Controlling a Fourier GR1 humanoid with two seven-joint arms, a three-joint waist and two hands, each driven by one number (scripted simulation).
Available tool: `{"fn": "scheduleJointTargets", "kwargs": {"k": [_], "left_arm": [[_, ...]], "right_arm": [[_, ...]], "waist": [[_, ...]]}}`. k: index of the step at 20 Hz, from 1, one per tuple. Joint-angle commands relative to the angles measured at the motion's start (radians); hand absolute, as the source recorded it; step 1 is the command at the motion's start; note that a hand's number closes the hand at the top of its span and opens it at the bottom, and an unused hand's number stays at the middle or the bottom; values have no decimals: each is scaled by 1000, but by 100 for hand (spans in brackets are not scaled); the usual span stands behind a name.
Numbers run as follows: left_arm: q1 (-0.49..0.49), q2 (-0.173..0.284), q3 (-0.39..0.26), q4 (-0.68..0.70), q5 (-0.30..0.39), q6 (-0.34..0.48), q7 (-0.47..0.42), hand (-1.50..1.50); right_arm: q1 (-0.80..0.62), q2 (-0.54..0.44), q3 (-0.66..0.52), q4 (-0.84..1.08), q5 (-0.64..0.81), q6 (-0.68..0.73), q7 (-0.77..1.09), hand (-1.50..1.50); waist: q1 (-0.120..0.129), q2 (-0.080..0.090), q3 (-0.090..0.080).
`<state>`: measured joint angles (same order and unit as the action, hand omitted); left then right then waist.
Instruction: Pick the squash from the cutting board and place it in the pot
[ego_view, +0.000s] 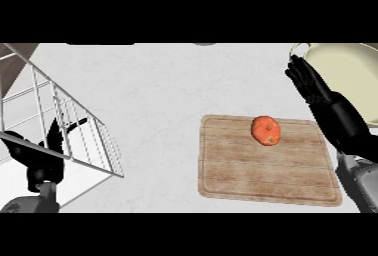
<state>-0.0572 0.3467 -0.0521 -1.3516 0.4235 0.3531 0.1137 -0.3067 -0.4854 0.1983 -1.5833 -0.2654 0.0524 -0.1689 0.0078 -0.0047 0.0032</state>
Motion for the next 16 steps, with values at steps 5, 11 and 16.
{"fn": "scheduleJointTargets", "kwargs": {"k": [5,11,16], "left_arm": [[-185,60,-65,-177,-130,13,8,0],[-246,69,-66,-164,-95,-50,32,0],[-209,49,-70,-140,-109,-59,-37,0]], "right_arm": [[-189,-43,-111,367,-118,277,-172,150],[-185,-77,-94,550,103,214,-445,-150],[-283,-120,-117,680,92,375,-625,-150]], "waist": [[78,31,3],[66,34,5],[59,27,1]]}}
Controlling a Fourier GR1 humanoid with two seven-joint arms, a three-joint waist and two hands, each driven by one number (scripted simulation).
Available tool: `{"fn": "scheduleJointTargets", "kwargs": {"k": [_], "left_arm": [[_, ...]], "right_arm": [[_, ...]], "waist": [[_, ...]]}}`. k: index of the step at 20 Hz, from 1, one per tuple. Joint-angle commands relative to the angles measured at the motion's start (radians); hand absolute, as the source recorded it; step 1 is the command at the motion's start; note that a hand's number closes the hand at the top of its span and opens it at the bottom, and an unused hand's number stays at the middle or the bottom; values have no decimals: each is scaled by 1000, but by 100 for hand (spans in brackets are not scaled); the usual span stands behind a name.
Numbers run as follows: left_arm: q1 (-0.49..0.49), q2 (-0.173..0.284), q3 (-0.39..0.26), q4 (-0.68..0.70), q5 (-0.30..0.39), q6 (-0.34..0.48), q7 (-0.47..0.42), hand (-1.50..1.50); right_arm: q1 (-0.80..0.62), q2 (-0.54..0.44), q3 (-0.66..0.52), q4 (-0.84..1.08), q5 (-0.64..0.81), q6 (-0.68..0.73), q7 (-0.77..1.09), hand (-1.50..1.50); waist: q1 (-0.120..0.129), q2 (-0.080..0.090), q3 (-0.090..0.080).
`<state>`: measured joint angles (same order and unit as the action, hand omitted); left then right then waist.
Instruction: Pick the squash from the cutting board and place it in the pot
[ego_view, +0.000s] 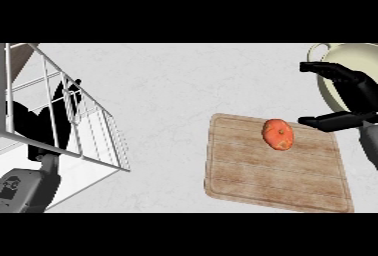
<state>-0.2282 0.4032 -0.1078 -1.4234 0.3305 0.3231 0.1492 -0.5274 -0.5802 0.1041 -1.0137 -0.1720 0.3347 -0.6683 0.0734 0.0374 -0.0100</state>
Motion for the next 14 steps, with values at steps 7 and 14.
{"fn": "scheduleJointTargets", "kwargs": {"k": [7,14], "left_arm": [[-17,21,19,-65,3,-51,-63,0],[-67,-9,-1,-69,-19,-8,-31,0]], "right_arm": [[-153,-154,131,138,175,236,-127,-150],[-260,-207,336,71,380,253,-47,-150]], "waist": [[-24,-31,10],[-39,-34,10]]}}
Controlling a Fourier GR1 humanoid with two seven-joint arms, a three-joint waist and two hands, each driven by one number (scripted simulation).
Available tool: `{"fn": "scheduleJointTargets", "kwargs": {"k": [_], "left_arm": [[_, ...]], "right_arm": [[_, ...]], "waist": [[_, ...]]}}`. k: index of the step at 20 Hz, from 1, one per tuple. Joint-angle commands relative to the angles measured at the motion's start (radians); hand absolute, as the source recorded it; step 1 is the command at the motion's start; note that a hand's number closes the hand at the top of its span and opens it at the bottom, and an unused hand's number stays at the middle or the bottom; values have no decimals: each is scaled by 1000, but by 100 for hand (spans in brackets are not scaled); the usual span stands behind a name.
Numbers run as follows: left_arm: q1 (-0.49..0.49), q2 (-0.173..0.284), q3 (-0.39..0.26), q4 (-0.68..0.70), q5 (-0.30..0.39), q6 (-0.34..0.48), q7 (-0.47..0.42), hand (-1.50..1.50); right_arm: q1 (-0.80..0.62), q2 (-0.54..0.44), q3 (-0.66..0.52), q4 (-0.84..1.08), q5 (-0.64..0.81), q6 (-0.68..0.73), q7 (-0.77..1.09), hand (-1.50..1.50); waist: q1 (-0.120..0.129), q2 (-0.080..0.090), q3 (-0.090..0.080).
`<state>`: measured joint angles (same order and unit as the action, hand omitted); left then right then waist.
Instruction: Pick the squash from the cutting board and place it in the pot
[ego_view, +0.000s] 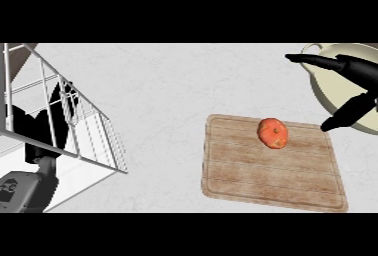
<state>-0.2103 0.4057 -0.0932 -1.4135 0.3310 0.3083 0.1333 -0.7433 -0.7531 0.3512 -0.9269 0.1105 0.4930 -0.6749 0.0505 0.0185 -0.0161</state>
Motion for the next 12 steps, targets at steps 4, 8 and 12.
{"fn": "scheduleJointTargets", "kwargs": {"k": [4,8,12], "left_arm": [[-51,57,41,-92,21,-51,-1,0],[-61,43,30,-96,-9,-12,16,0],[-27,-10,8,-60,-34,-7,-48,0]], "right_arm": [[-42,9,186,-81,177,67,33,-150],[-53,25,227,-88,208,99,85,-150],[-8,49,237,-117,217,88,106,-150]], "waist": [[-26,-21,16],[-37,-20,16],[-50,-19,16]]}}
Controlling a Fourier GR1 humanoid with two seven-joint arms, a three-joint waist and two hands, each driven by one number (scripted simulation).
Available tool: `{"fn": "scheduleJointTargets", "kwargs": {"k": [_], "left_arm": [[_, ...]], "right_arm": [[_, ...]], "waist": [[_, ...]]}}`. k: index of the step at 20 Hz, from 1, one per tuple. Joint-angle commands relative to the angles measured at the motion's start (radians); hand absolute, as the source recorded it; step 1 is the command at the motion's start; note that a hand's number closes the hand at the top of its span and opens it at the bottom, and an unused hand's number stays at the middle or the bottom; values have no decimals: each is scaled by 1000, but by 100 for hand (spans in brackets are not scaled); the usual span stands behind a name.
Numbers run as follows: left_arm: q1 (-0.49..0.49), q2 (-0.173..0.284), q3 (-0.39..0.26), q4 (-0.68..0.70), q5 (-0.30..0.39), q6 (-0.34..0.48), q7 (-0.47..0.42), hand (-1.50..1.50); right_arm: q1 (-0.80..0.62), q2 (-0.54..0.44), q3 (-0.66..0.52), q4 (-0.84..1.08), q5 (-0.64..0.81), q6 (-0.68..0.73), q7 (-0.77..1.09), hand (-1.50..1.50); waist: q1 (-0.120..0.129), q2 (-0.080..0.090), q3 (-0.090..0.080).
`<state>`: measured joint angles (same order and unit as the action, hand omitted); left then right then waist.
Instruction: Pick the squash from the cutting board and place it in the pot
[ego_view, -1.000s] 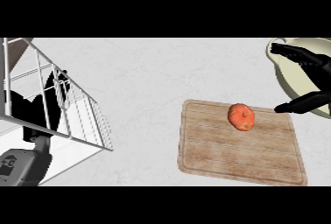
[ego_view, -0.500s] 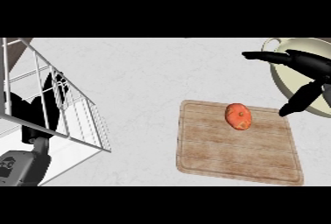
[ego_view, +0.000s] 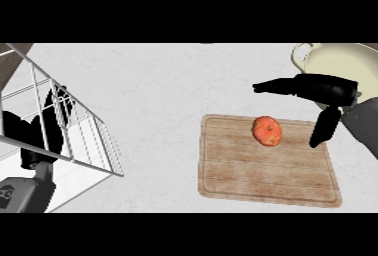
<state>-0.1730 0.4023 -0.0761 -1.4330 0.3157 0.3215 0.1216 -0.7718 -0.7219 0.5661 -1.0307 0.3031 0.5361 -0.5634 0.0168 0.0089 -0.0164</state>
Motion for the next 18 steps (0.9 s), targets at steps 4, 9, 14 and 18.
{"fn": "scheduleJointTargets", "kwargs": {"k": [4,9,14,18], "left_arm": [[-57,-2,-12,-99,-15,-13,3,0],[-49,17,6,-103,-17,-32,-7,0],[-46,8,16,-88,-17,-34,-2,0],[-38,-3,-3,-170,-28,3,58,0]], "right_arm": [[33,38,28,-19,35,37,5,-150],[35,87,47,33,122,-51,71,-150],[93,49,26,21,148,-86,22,-150],[77,101,27,35,158,-65,32,-150]], "waist": [[-14,-11,17],[-2,-8,17],[-19,-10,17],[-8,-12,17]]}}
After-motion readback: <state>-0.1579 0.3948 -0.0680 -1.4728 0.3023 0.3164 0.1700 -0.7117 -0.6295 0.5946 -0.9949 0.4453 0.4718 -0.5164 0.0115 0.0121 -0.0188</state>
